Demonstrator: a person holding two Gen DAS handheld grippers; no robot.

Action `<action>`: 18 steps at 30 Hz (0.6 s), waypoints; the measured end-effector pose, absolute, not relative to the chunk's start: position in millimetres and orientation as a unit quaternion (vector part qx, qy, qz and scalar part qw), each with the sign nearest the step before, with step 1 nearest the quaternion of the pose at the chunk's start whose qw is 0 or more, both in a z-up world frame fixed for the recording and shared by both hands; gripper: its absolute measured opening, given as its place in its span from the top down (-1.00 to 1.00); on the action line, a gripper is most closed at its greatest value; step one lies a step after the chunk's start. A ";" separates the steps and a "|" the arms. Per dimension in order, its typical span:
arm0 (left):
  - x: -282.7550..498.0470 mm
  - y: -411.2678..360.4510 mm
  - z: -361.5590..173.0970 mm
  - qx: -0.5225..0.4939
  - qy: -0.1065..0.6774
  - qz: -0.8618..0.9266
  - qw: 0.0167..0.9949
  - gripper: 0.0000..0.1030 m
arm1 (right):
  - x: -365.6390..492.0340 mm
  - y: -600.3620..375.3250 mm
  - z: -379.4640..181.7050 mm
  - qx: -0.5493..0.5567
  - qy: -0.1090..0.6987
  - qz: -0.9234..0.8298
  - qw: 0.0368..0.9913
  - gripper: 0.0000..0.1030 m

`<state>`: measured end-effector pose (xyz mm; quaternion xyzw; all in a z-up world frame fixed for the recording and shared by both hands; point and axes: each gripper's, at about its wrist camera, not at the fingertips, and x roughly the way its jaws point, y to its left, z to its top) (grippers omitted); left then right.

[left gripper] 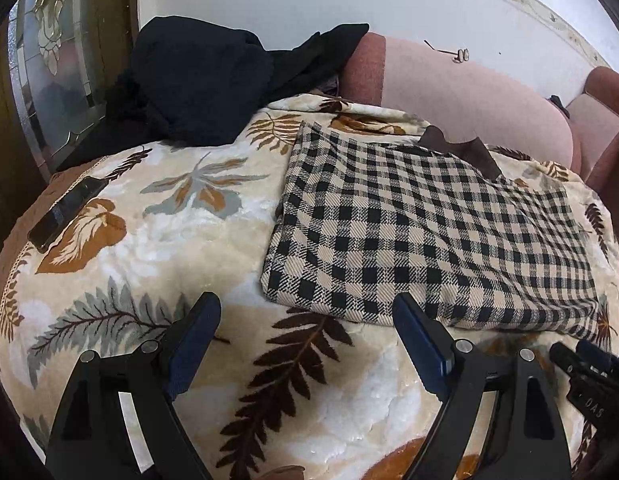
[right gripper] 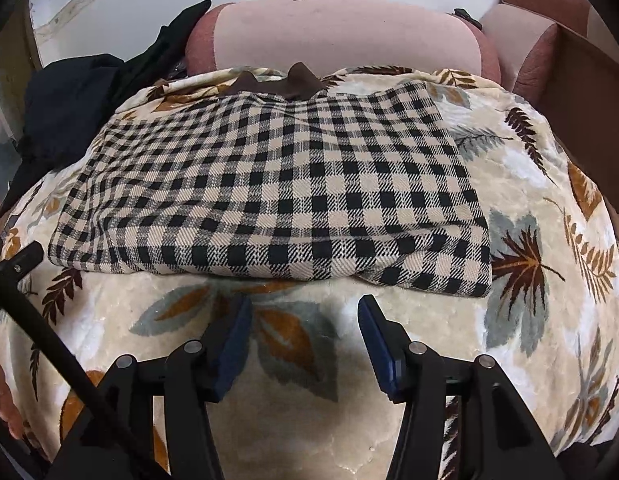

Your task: Fold large clothes

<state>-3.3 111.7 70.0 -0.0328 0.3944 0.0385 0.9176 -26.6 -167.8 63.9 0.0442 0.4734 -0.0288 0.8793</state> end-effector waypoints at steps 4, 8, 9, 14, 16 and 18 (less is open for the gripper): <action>-4.4 113.5 72.8 -0.042 0.392 0.035 0.918 -0.69 | -29.9 -161.3 60.9 0.030 0.475 -0.024 0.879 -0.14; -5.0 112.9 73.7 -0.044 0.391 0.032 0.919 -0.69 | -28.9 -156.5 59.9 0.021 0.474 -0.021 0.880 -0.14; -4.7 112.7 73.4 -0.043 0.392 0.032 0.918 -0.69 | -28.4 -157.2 59.7 0.022 0.474 -0.020 0.880 -0.14; -3.3 112.1 71.4 -0.045 0.398 0.027 0.916 -0.69 | -28.8 -157.5 57.0 0.021 0.477 -0.020 0.878 -0.15; -2.8 111.3 70.4 -0.043 0.400 0.026 0.915 -0.69 | -28.5 -158.6 56.2 0.024 0.479 -0.022 0.878 -0.15; -2.7 110.7 69.5 -0.043 0.401 0.024 0.915 -0.69 | -28.5 -160.0 56.3 0.026 0.478 -0.023 0.878 -0.15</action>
